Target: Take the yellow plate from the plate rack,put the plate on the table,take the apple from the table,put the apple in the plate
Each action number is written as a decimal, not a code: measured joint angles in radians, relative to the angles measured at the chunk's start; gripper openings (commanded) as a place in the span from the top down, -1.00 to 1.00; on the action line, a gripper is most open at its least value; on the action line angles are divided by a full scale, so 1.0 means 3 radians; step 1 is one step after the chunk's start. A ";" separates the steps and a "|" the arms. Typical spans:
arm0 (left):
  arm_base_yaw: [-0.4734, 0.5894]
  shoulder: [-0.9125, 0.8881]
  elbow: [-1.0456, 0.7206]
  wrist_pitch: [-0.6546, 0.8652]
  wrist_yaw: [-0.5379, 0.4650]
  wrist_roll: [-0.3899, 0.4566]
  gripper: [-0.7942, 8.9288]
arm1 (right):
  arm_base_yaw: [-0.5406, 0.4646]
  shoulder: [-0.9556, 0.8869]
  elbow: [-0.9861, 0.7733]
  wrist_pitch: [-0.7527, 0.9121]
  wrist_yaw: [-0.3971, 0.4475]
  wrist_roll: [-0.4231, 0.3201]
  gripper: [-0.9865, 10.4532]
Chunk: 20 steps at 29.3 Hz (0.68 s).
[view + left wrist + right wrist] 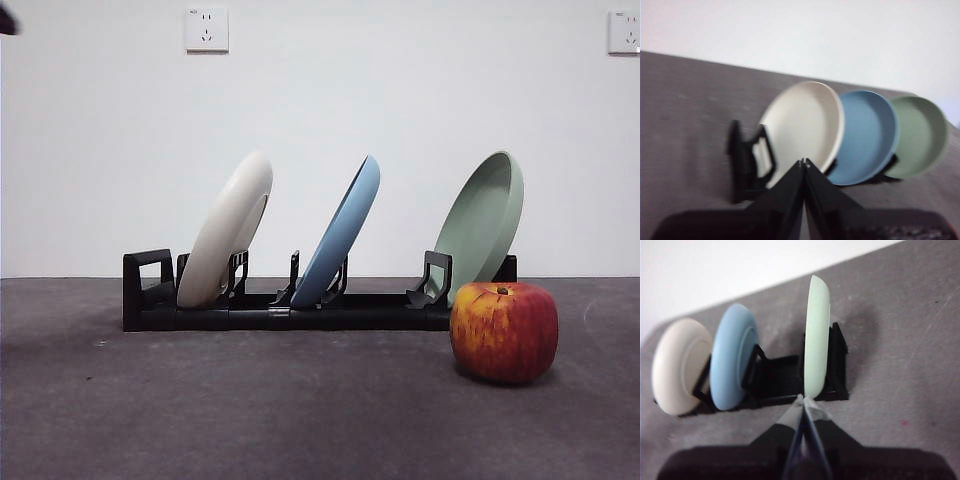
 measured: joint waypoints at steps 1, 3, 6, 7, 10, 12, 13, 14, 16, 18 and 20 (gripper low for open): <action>0.0000 0.0177 0.0117 -0.0018 0.0108 0.0008 0.84 | 0.0000 0.0121 0.0122 -0.0074 0.0000 -0.0081 0.82; 0.0000 0.0481 0.0314 -0.0078 0.0285 0.0022 0.84 | 0.0000 0.0317 0.0318 -0.0182 0.0000 -0.0201 0.82; 0.0000 0.0876 0.0612 -0.0175 0.0439 0.0028 0.74 | 0.0000 0.0542 0.0528 -0.0230 0.0000 -0.0294 0.82; -0.0004 0.0994 0.0716 -0.0200 0.0449 0.0031 0.61 | 0.0000 0.0600 0.0576 -0.0233 0.0000 -0.0317 0.82; -0.0034 0.1289 0.1015 -0.0284 0.0448 0.0048 0.39 | 0.0000 0.0725 0.0657 -0.0235 -0.0038 -0.0381 0.80; -0.0084 0.1507 0.1255 -0.0385 0.0448 0.0084 0.38 | 0.0000 0.0797 0.0679 -0.0248 -0.0165 -0.0417 0.64; -0.0130 0.1657 0.1427 -0.0450 0.0449 0.0095 0.38 | 0.0000 0.0838 0.0680 -0.0251 -0.0238 -0.0429 0.49; -0.0170 0.1778 0.1573 -0.0516 0.0449 0.0108 0.38 | 0.0000 0.0866 0.0680 -0.0258 -0.0256 -0.0431 0.42; -0.0268 0.2046 0.1898 -0.0661 0.0448 0.0122 0.35 | 0.0000 0.0904 0.0680 -0.0324 -0.0261 -0.0439 0.39; -0.0376 0.2314 0.2210 -0.0825 0.0439 0.0168 0.30 | 0.0000 0.0912 0.0680 -0.0359 -0.0262 -0.0439 0.39; -0.0483 0.2584 0.2496 -0.0946 0.0432 0.0200 0.30 | 0.0000 0.0912 0.0680 -0.0359 -0.0261 -0.0439 0.39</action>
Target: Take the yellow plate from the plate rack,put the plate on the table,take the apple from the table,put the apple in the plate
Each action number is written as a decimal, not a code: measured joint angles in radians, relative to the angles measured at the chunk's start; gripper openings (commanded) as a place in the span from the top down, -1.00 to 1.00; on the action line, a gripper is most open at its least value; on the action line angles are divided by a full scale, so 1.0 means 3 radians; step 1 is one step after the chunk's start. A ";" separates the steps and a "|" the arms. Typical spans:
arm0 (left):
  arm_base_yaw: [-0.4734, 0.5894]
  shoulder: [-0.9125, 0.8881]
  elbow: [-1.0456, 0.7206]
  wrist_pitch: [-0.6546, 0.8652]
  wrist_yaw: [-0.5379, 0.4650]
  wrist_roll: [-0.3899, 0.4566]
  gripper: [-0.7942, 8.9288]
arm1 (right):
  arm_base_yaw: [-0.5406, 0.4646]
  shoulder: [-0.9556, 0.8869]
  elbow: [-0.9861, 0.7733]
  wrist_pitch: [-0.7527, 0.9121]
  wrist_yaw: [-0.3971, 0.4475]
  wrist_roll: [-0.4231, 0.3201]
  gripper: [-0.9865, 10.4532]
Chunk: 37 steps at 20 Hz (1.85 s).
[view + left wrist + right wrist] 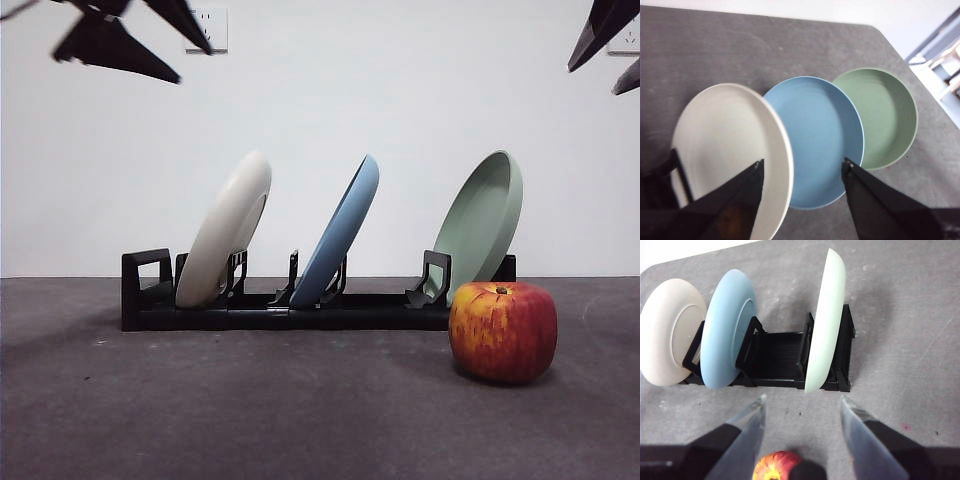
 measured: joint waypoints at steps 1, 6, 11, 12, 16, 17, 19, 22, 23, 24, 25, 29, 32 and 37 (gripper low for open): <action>-0.0052 0.0127 0.0128 -0.0057 -0.0038 0.0014 0.30 | 0.0000 0.0000 0.0000 -0.0004 0.0000 0.0000 0.39; -0.0284 0.0645 0.0506 -0.0261 -0.0365 0.0084 0.30 | 0.0000 0.0000 0.0000 -0.0013 -0.0001 0.0000 0.39; -0.0366 0.0947 0.0509 -0.0261 -0.0491 0.0094 0.31 | 0.0000 0.0000 0.0000 -0.0013 -0.0001 0.0000 0.39; -0.0366 0.0977 0.0509 -0.0261 -0.0504 0.0094 0.31 | 0.0000 0.0000 0.0000 -0.0013 -0.0001 0.0000 0.39; -0.0369 0.0979 0.0510 -0.0178 -0.0506 0.0149 0.55 | 0.0000 0.0000 0.0000 -0.0013 -0.0001 0.0000 0.39; -0.0370 0.0979 0.0510 -0.0188 -0.0506 0.0164 0.75 | 0.0000 0.0000 0.0000 -0.0013 -0.0001 0.0000 0.39; -0.0370 0.0979 0.0510 -0.0187 -0.0488 0.0215 0.85 | 0.0000 0.0000 0.0000 -0.0014 0.0000 0.0000 0.39; -0.0401 0.0970 0.0519 -0.0201 -0.0458 0.0243 0.85 | 0.0000 0.0000 0.0000 -0.0014 0.0000 0.0000 0.39; -0.0404 0.0964 0.0519 -0.0200 -0.0457 0.0251 0.85 | 0.0000 0.0000 0.0000 -0.0013 0.0000 0.0000 0.39; -0.0403 0.0938 0.0519 -0.0228 -0.0458 0.0257 0.85 | 0.0000 0.0000 0.0000 -0.0014 0.0000 0.0000 0.39; -0.0403 0.0886 0.0519 -0.0267 -0.0459 0.0257 0.85 | 0.0000 0.0000 0.0000 -0.0014 0.0000 0.0000 0.39; -0.0481 0.0500 0.0518 -0.0385 -0.0458 0.0259 0.85 | 0.0000 0.0000 0.0000 -0.0014 0.0000 0.0000 0.39; -0.0577 0.0067 0.0519 -0.0614 -0.0510 0.0327 0.85 | 0.0000 0.0000 0.0000 -0.0014 0.0000 0.0000 0.39; -0.0921 -0.0750 0.0519 -0.1293 -0.0519 0.0571 0.85 | 0.0000 0.0000 0.0000 -0.0019 0.0000 0.0000 0.39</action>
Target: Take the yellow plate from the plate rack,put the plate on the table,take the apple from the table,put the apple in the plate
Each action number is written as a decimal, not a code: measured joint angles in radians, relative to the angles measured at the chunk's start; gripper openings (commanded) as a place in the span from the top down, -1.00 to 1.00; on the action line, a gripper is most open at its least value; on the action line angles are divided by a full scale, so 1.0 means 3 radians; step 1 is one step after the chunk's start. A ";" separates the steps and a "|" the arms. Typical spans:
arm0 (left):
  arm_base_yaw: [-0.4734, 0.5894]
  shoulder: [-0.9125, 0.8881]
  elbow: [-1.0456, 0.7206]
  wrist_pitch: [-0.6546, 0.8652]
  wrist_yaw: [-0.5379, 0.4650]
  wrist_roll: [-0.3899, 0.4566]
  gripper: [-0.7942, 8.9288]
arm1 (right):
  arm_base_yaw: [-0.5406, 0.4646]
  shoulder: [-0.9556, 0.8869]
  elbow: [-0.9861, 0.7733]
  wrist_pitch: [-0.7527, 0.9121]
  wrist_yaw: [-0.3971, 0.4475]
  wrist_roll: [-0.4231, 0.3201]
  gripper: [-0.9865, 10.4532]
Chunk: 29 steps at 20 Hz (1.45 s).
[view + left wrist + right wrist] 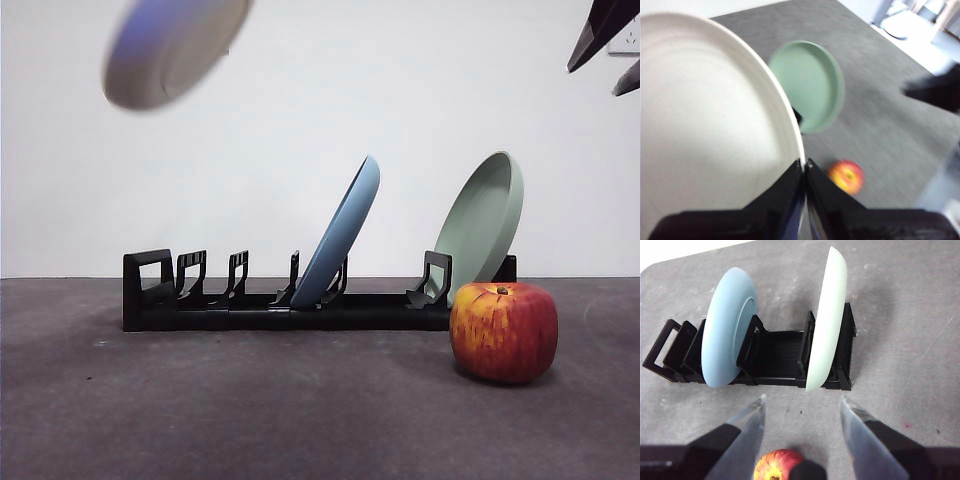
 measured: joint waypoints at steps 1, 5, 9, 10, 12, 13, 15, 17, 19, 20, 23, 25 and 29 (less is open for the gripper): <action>-0.0081 -0.0134 0.0000 -0.0151 -0.0061 0.0033 0.85 | 0.0000 0.0000 0.0000 -0.0010 0.0000 0.0000 0.39; -0.0595 -0.0539 0.0000 -0.0626 -0.0910 0.0086 0.85 | 0.0000 0.0000 0.0000 -0.0066 0.0000 0.0000 0.39; -0.1235 -0.0601 -0.0181 -0.0842 -0.1551 0.0000 0.85 | 0.0000 0.0000 0.0000 -0.0102 0.0000 0.0000 0.39; -0.1387 -0.0598 -0.0343 -0.0795 -0.1715 -0.0056 0.85 | 0.0000 0.0000 0.0000 -0.0113 0.0000 0.0000 0.39; -0.1643 -0.0568 -0.0739 -0.0553 -0.1951 -0.0195 0.85 | 0.0000 0.0000 0.0000 -0.0148 0.0000 0.0000 0.39; -0.1734 -0.0534 -0.0933 -0.0402 -0.1987 -0.0267 0.85 | 0.0000 0.0000 0.0000 -0.0156 0.0000 0.0000 0.39; -0.1850 -0.0407 -0.1268 -0.0140 -0.1994 -0.0399 0.85 | 0.0000 0.0000 0.0000 -0.0159 0.0000 0.0000 0.39; -0.1907 -0.0187 -0.1470 0.0046 -0.1996 -0.0479 0.85 | 0.0000 0.0000 0.0000 -0.0159 0.0000 0.0000 0.39; -0.1940 0.0097 -0.1541 0.0198 -0.2001 -0.0510 0.85 | 0.0000 0.0000 0.0000 -0.0161 0.0000 0.0000 0.39; -0.1946 0.0245 -0.1544 0.0290 -0.2001 -0.0515 0.85 | 0.0000 0.0000 0.0000 -0.0163 0.0000 0.0000 0.39; -0.1948 0.0690 -0.1544 0.0594 -0.2000 -0.0474 0.85 | 0.0000 0.0000 0.0000 -0.0168 0.0000 0.0000 0.39; -0.1948 0.0970 -0.1544 0.0727 -0.1995 -0.0423 0.85 | 0.0000 0.0000 0.0000 -0.0168 0.0000 0.0000 0.39; -0.1948 0.1385 -0.1544 0.0790 -0.1971 -0.0387 0.85 | 0.0000 0.0000 0.0000 -0.0169 0.0000 0.0000 0.39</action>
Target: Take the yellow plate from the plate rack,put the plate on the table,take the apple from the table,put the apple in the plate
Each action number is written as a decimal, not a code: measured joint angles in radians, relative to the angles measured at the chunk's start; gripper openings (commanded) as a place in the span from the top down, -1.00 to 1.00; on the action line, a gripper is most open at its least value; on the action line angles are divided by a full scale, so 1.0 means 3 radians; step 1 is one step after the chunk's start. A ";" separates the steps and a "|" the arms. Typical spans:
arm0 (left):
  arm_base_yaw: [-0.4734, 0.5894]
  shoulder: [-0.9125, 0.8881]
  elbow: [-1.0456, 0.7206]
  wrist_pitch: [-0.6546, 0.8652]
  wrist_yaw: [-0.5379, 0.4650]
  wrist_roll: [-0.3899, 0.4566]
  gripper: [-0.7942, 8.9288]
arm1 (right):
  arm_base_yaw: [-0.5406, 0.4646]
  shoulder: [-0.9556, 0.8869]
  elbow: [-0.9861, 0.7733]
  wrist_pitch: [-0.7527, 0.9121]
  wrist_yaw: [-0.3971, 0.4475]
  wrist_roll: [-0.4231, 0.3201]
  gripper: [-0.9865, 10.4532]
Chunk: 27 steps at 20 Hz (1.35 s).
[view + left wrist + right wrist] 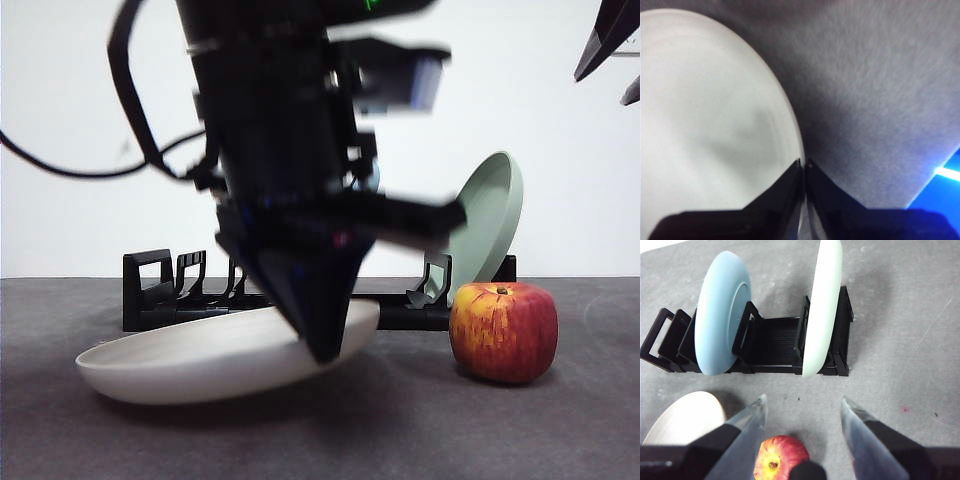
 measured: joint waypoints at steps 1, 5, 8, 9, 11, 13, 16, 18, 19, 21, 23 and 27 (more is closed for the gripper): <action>0.0000 0.0057 0.0000 0.0005 0.0000 0.0013 0.85 | 0.0000 0.0000 0.0000 0.0000 0.0000 0.0000 0.39; 0.0000 0.0122 0.0000 0.0013 0.0019 0.0022 0.48 | 0.0000 0.0000 0.0000 0.0000 0.0000 0.0000 0.39; 0.0000 0.0112 0.0000 0.0011 0.0160 0.0022 0.00 | 0.0009 0.0000 0.0000 0.0000 0.0000 0.0000 0.37; 0.0000 0.0078 0.0000 0.0009 0.0154 0.0020 0.00 | 0.0032 0.0000 0.0000 -0.0001 0.0000 -0.0001 0.32; -0.0008 -0.0136 0.0000 0.0034 0.0140 -0.0008 0.00 | 0.0150 0.0000 0.0000 -0.0048 0.0000 -0.0047 0.14; -0.0046 -0.0525 0.0000 0.0170 0.0018 -0.0028 0.00 | 0.0328 0.0000 0.0000 -0.0130 0.0031 -0.0117 0.00; -0.0081 -0.1279 0.0001 0.0338 -0.0286 -0.0043 0.00 | 0.0711 0.0000 0.0000 -0.0193 0.0343 -0.0239 -0.07; -0.0080 -0.1789 0.0003 0.0437 -0.0537 -0.0043 0.00 | 0.0979 0.0017 0.0000 -0.0221 0.0528 -0.0289 -0.07; -0.0080 -0.2018 0.0003 0.0487 -0.0654 -0.0042 0.00 | 0.1086 0.0050 0.0000 -0.0225 0.0596 -0.0303 -0.07; -0.0080 -0.2506 0.0008 0.0593 -0.0865 -0.0010 0.00 | 0.1268 0.0202 0.0004 -0.0226 0.0702 -0.0324 -0.07; -0.0080 -0.2937 0.0019 0.0604 -0.1052 0.0024 0.00 | 0.1375 0.0440 0.0005 -0.0226 0.0713 -0.0334 -0.07; -0.0080 -0.3558 0.0020 0.0603 -0.1354 0.0081 0.00 | 0.1439 0.1007 0.0005 -0.0228 0.0877 -0.0337 -0.07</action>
